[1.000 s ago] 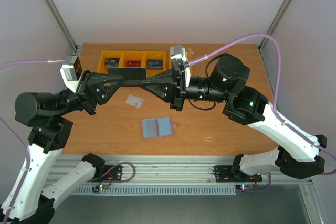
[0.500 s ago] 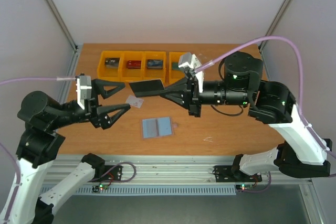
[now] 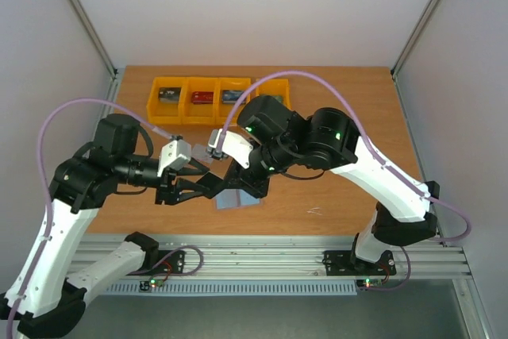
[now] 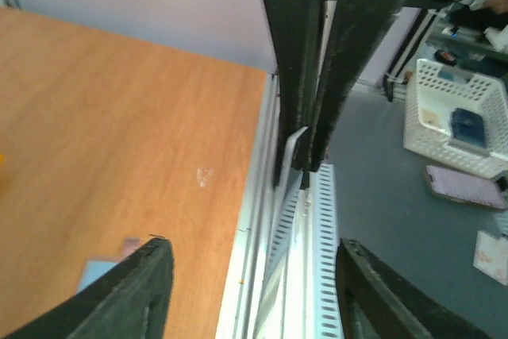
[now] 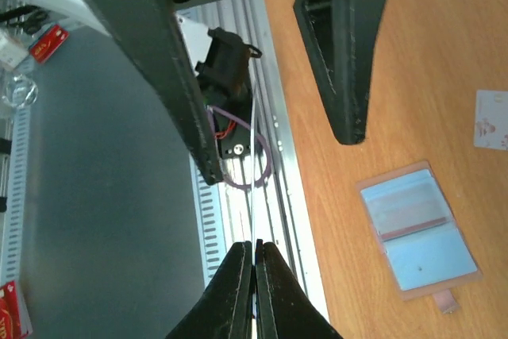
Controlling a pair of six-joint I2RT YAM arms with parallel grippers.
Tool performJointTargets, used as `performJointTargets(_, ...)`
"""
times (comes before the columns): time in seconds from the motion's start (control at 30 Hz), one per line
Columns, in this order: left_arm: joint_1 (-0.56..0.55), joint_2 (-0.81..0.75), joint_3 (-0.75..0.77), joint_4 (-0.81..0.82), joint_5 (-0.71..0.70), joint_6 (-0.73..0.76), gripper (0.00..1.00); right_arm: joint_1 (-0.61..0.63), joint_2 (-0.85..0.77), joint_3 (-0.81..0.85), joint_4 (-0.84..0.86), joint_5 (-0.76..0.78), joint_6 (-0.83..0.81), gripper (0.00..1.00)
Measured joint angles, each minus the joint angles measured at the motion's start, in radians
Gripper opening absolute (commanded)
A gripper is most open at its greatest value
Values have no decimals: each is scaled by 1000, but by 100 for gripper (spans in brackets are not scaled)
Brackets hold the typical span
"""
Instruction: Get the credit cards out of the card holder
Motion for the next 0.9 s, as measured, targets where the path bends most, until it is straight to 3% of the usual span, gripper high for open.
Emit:
performJointTargets(0.23, -5, -2, -29, -6, 40, -41, 1, 26, 7, 7, -3, -6, -24, 1)
performJointTargets(0.37, -10, -18, -26, -18, 51, -21, 0, 26, 6, 6, 3, 7, -31, 1)
performJointTargets(0.4, -10, -24, -26, -19, 50, -15, 0, 27, 6, 6, 7, 7, -32, 8)
performJointTargets(0.47, -11, -30, -26, -19, 37, -5, 0, 29, -4, -14, 25, 14, -35, 38)
performJointTargets(0.57, -10, -37, -24, -19, -52, 10, 0, 30, -60, -112, 80, 78, -26, 67)
performJointTargets(0.67, -10, -29, -16, -18, -209, 84, 0, 5, -174, -285, 164, 137, -19, 82)
performJointTargets(0.77, -6, -19, -13, 10, -414, 237, 0, -102, -314, -449, 262, 134, 3, 97)
performJointTargets(0.9, 58, 16, -25, 95, -621, 502, 0, -344, -446, -576, 381, 70, 21, 98)
